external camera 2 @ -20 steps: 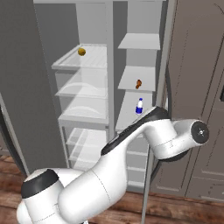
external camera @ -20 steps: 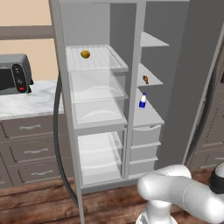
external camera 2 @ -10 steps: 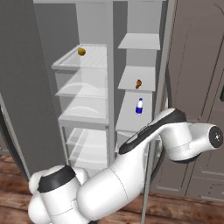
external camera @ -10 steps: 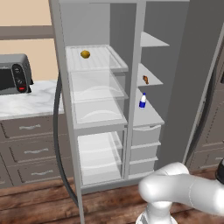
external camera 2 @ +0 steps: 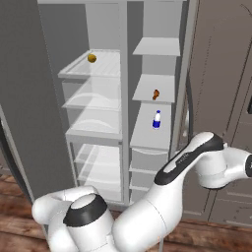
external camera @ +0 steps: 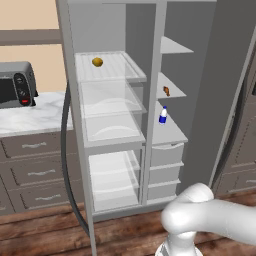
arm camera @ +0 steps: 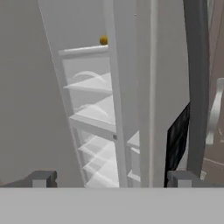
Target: There's a chicken drumstick in the fridge that needs to be moved to the freezer for freezing. Pick up the chicken drumstick from the fridge, place it on any shelf in the freezer, and close the fridge and freezer doors when done.
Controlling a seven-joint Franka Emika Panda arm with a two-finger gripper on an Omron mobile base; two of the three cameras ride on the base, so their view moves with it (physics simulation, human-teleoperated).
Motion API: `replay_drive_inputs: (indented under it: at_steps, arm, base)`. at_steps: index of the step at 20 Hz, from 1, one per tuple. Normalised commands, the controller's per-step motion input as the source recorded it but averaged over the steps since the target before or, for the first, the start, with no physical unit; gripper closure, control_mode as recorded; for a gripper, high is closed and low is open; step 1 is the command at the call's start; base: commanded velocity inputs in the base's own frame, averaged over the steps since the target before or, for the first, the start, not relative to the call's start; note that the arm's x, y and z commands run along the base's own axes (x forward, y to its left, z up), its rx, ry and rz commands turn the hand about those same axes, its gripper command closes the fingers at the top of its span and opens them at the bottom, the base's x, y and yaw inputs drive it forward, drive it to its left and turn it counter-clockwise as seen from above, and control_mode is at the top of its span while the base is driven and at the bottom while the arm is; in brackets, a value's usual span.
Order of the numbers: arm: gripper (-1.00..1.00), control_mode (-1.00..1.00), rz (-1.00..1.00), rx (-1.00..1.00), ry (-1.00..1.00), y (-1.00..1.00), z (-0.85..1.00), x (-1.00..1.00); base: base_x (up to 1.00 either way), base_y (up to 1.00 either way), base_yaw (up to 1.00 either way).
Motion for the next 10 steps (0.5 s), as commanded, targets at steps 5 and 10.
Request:
replay_drive_inputs:
  at_steps: [5,10]
  arm:
    - [-1.00,-1.00,0.17,0.00,-0.05,-0.04,-0.08,0.09]
    - [-1.00,-1.00,0.12,0.00,-0.01,-0.02,-0.09,0.14]
  base:
    - [0.00,0.00,0.00]
    - [0.00,0.00,0.00]
